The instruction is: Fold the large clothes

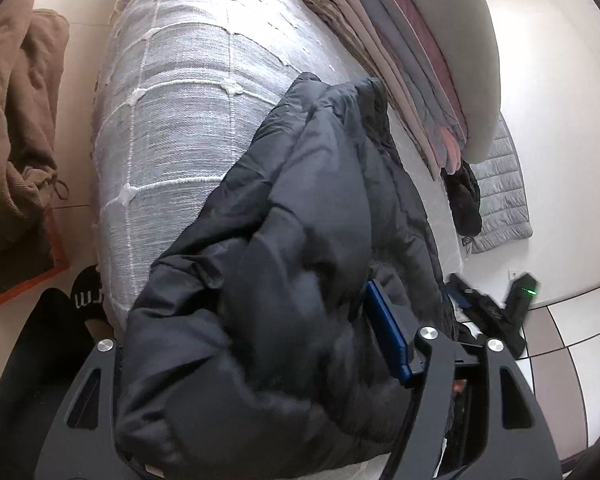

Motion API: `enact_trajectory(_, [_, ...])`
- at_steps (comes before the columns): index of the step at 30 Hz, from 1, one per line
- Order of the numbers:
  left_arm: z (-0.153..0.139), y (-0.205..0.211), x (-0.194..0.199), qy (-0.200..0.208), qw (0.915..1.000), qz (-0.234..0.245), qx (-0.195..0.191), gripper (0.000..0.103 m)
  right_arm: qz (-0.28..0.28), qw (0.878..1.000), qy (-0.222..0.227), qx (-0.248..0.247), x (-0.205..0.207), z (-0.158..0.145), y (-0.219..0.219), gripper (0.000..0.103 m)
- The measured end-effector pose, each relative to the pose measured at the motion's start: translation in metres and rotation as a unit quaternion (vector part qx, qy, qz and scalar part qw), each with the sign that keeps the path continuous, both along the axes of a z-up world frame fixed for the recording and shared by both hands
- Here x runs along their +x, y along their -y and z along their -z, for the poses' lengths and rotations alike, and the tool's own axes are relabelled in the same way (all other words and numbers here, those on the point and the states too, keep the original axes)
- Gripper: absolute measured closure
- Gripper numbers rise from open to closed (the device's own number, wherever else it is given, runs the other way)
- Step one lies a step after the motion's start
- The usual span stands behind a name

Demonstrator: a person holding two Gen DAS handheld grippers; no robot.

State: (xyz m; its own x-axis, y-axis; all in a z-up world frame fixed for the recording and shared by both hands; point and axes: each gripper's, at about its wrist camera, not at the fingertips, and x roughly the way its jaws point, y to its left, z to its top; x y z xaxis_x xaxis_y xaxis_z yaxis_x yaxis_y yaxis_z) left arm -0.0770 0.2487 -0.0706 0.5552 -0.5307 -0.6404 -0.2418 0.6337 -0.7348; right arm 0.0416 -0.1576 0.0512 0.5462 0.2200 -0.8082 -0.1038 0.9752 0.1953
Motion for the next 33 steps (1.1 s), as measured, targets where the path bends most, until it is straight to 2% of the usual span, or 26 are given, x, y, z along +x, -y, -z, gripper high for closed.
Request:
enact_trajectory(1, [0.0, 0.002, 0.002, 0.0, 1.0, 0.0, 0.001, 0.038, -0.007, 1.0, 0.011, -0.005, -0.003, -0.005, -0.006, 0.032])
enact_trajectory(2, [-0.001, 0.004, 0.004, 0.0, 1.0, 0.0, 0.003, 0.038, -0.012, 1.0, 0.012, -0.01, 0.011, -0.005, -0.013, 0.028])
enact_trajectory(4, [-0.002, 0.007, 0.005, 0.004, 0.9999, -0.001, 0.01, 0.038, -0.021, 0.999, -0.028, -0.026, 0.027, 0.017, -0.025, 0.024])
enact_trajectory(5, [-0.003, 0.007, 0.005, 0.009, 0.9999, -0.001, 0.012, 0.038, -0.028, 0.997, -0.062, -0.035, 0.03, 0.033, -0.031, 0.022])
enact_trajectory(6, [-0.004, 0.007, 0.005, 0.012, 0.9999, 0.0, 0.012, 0.038, -0.031, 0.996, -0.072, -0.036, 0.033, 0.046, -0.034, 0.021])
enact_trajectory(8, [-0.004, 0.006, 0.004, 0.015, 0.9998, -0.001, 0.013, 0.038, -0.02, 0.997, -0.067, -0.02, 0.031, 0.042, -0.03, 0.021])
enact_trajectory(10, [0.0, 0.004, 0.004, 0.008, 0.9999, -0.002, 0.012, 0.038, -0.01, 0.999, -0.036, 0.0, 0.024, 0.028, -0.03, 0.022])
enact_trajectory(12, [0.002, 0.003, 0.005, 0.002, 1.0, -0.003, 0.007, 0.038, -0.025, 1.0, -0.002, -0.011, 0.013, 0.011, -0.043, 0.021])
enact_trajectory(13, [0.002, 0.003, 0.005, 0.002, 1.0, -0.005, 0.007, 0.038, -0.032, 0.999, 0.001, -0.019, 0.012, 0.01, -0.049, 0.021])
enact_trajectory(14, [0.002, 0.003, 0.006, 0.003, 0.9999, -0.005, 0.009, 0.038, -0.039, 0.999, -0.007, -0.028, 0.014, 0.014, -0.056, 0.021])
enact_trajectory(16, [0.003, 0.003, 0.005, 0.004, 0.9999, -0.006, 0.008, 0.038, -0.057, 0.995, -0.057, -0.059, 0.023, 0.045, -0.07, 0.018])
enact_trajectory(17, [0.003, 0.002, 0.005, 0.005, 0.9999, -0.007, 0.006, 0.038, -0.059, 0.995, -0.053, -0.063, 0.021, 0.047, -0.071, 0.017])
enact_trajectory(19, [0.005, 0.001, 0.003, 0.003, 0.9999, -0.009, 0.005, 0.038, -0.05, 0.996, -0.055, -0.043, 0.019, 0.041, -0.065, 0.017])
enact_trajectory(21, [0.009, -0.003, 0.002, 0.0, 0.9999, -0.012, -0.001, 0.038, -0.039, 0.998, -0.039, 0.004, 0.007, 0.021, -0.055, 0.017])
enact_trajectory(24, [0.011, -0.006, 0.002, 0.0, 0.9999, -0.015, -0.008, 0.038, -0.034, 0.999, -0.004, 0.009, -0.018, 0.003, -0.049, 0.016])
enact_trajectory(25, [0.011, -0.006, 0.002, -0.001, 0.9998, -0.015, -0.009, 0.038, -0.031, 0.999, -0.005, 0.007, -0.026, 0.004, -0.045, 0.015])
enact_trajectory(27, [0.012, -0.006, 0.003, -0.002, 0.9998, -0.015, -0.009, 0.038, -0.035, 0.999, -0.038, -0.009, -0.032, 0.029, -0.041, 0.013])
enact_trajectory(29, [0.013, -0.006, 0.002, -0.001, 0.9999, -0.012, -0.009, 0.038, -0.042, 0.998, -0.035, -0.006, -0.033, 0.037, -0.037, 0.013])
enact_trajectory(33, [0.015, -0.007, 0.0, -0.001, 0.9999, -0.015, -0.006, 0.038, -0.02, 0.996, -0.02, 0.081, -0.055, 0.001, -0.009, 0.014])
